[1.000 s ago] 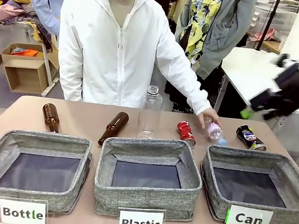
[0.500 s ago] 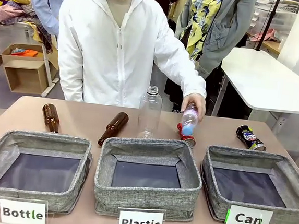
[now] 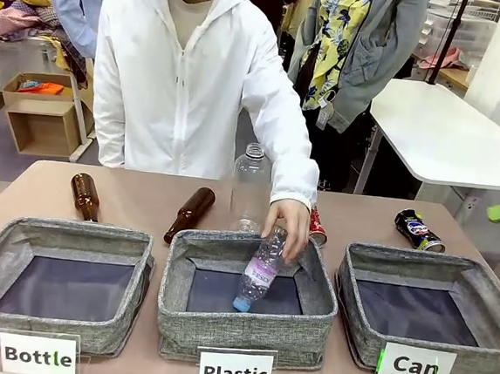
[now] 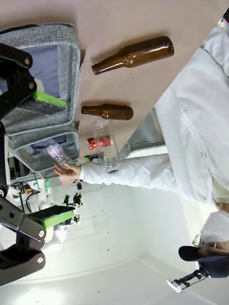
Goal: Sort the can waste into the basket.
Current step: Pick up the can waste from the table and place it in the right Fabric basket.
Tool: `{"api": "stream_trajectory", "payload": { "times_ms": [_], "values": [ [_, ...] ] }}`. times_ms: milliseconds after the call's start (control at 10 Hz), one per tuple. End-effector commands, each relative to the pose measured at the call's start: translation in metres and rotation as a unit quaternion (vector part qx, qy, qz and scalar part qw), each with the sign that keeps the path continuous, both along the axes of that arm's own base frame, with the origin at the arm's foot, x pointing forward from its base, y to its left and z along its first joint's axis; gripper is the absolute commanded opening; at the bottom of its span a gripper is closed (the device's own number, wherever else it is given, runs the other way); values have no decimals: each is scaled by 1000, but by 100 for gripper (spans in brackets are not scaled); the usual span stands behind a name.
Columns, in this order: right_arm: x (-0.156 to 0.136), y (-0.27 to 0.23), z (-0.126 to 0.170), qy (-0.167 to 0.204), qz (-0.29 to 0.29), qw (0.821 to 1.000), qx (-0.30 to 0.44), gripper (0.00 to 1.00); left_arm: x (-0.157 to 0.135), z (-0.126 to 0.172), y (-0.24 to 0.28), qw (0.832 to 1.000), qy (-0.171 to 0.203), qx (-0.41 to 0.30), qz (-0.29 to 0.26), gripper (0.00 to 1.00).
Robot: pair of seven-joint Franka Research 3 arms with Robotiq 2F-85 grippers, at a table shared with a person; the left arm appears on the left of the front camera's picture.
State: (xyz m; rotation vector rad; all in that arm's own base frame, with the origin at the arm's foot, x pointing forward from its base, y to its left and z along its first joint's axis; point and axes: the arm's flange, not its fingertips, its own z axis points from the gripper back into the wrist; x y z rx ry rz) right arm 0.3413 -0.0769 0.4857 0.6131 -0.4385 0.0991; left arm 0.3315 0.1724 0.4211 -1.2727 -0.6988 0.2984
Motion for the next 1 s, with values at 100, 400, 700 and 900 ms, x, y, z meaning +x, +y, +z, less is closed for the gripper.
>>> {"api": "stream_trajectory", "payload": {
  "times_ms": [100,400,700,900],
  "values": [
    [70,73,-4,-23,63,997,-25,100,-1,1,0,1000,-10,5,-5,100],
    [74,74,1,-33,73,996,-26,100,-1,1,0,1000,-10,5,-5,100],
    [53,56,-6,-47,32,997,-53,100,-1,1,0,1000,-10,5,-5,100],
    [74,85,-9,-43,41,995,-84,100,-1,1,0,1000,-10,5,-5,100]
  ]
}}
